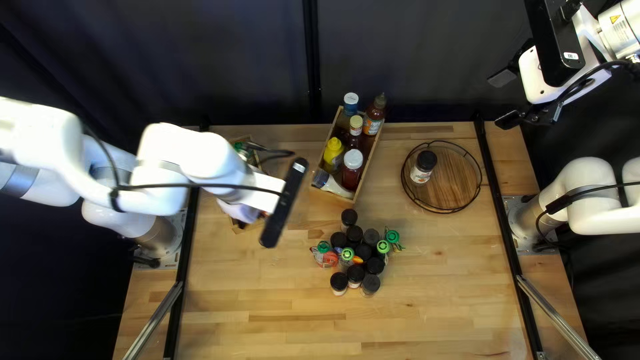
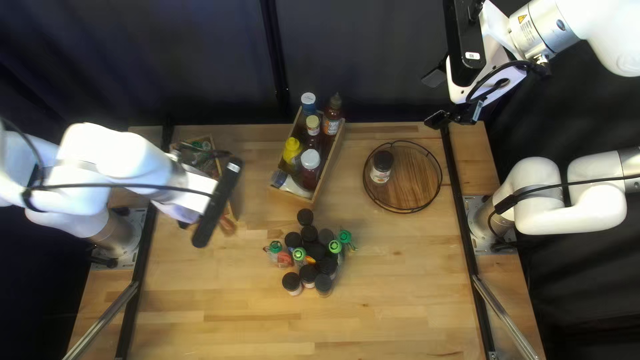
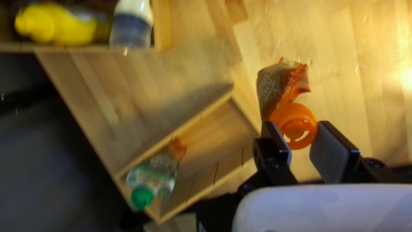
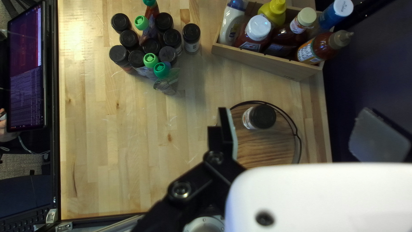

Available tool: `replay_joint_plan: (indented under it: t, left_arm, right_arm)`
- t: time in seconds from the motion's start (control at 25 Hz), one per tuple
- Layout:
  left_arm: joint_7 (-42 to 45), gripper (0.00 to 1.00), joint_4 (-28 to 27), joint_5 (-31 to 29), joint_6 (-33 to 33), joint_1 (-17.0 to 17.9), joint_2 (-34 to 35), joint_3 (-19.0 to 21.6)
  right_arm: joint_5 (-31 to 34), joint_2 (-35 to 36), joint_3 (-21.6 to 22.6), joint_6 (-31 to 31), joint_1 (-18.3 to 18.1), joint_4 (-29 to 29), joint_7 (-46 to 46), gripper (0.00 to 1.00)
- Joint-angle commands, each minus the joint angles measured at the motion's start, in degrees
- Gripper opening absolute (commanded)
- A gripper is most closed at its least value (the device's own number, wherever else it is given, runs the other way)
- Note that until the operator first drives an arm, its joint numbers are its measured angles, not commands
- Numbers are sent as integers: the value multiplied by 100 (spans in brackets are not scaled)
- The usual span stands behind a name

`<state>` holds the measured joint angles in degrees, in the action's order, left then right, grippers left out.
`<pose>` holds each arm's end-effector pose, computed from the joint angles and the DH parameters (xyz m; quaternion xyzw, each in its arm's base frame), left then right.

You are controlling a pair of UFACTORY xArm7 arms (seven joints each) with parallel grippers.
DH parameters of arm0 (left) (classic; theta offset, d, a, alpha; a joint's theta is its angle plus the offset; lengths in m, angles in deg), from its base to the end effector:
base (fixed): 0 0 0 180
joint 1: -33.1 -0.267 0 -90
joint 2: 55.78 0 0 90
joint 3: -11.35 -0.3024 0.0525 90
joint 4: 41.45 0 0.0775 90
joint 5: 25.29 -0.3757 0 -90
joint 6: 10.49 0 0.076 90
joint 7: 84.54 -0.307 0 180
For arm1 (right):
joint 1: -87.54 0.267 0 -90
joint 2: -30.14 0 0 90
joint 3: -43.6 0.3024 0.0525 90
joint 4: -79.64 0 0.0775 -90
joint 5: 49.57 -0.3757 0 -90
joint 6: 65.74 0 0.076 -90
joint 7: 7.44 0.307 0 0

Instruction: Separate condiments, baby food and spices and place it in 3 different racks/containers

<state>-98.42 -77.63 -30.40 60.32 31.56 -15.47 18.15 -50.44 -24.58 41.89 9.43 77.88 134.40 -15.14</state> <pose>0.3350 0.0057 0.2230 -0.9817 0.1660 -0.0398 0.0849 0.3415 -0.0650 0.4721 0.9549 -0.0279 0.2941 0.0280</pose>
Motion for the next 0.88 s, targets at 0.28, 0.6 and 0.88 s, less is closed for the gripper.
replay_joint_plan:
  t: [0.28, 0.6, 0.88]
  left_arm:
    - [-525, 0, 1035, -620, -234, -571, 780, -815]
    - [-970, 0, 1539, -1163, -1125, -941, 638, -1369]
    - [-787, 0, 1655, -1497, -1693, -1165, 197, -1366]
  right_arm:
    - [0, 0, 0, 0, 0, 0, 0, 100]
    - [0, 0, 0, 0, 0, 0, 0, 100]
    - [0, 0, 0, 0, 0, 0, 0, 100]
